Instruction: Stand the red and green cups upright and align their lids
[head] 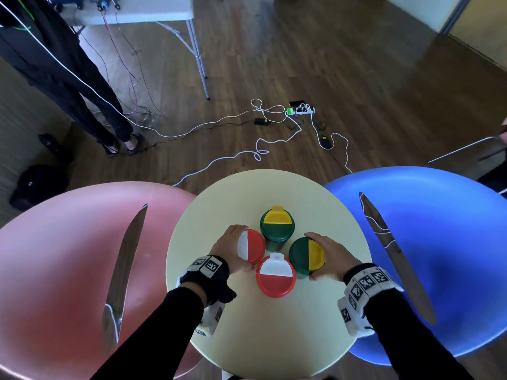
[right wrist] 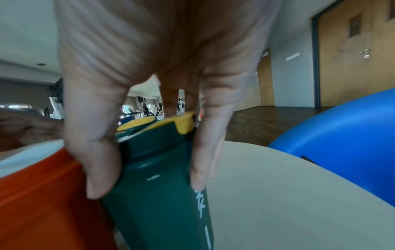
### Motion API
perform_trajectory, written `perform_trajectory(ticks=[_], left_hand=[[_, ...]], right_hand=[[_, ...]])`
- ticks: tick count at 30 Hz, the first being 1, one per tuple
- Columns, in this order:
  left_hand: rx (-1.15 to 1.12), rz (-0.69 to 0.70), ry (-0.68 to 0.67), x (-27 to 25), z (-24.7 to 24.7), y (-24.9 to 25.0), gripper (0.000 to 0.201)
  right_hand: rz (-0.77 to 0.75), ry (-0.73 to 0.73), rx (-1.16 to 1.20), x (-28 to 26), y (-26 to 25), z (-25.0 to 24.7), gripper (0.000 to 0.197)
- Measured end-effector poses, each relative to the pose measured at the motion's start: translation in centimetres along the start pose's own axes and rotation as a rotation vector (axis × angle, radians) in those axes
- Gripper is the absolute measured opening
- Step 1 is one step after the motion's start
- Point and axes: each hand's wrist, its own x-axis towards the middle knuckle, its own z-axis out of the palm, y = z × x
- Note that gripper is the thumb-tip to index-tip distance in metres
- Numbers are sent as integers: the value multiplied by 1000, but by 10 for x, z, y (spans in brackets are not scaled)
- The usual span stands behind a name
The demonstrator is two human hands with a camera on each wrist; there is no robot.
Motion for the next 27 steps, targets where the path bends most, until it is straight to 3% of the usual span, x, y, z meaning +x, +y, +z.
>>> perform_trajectory(ticks=[27], left_hand=[[-36, 7, -20, 2, 2, -2, 105]], right_hand=[[3, 6, 40, 12, -9, -1, 106]])
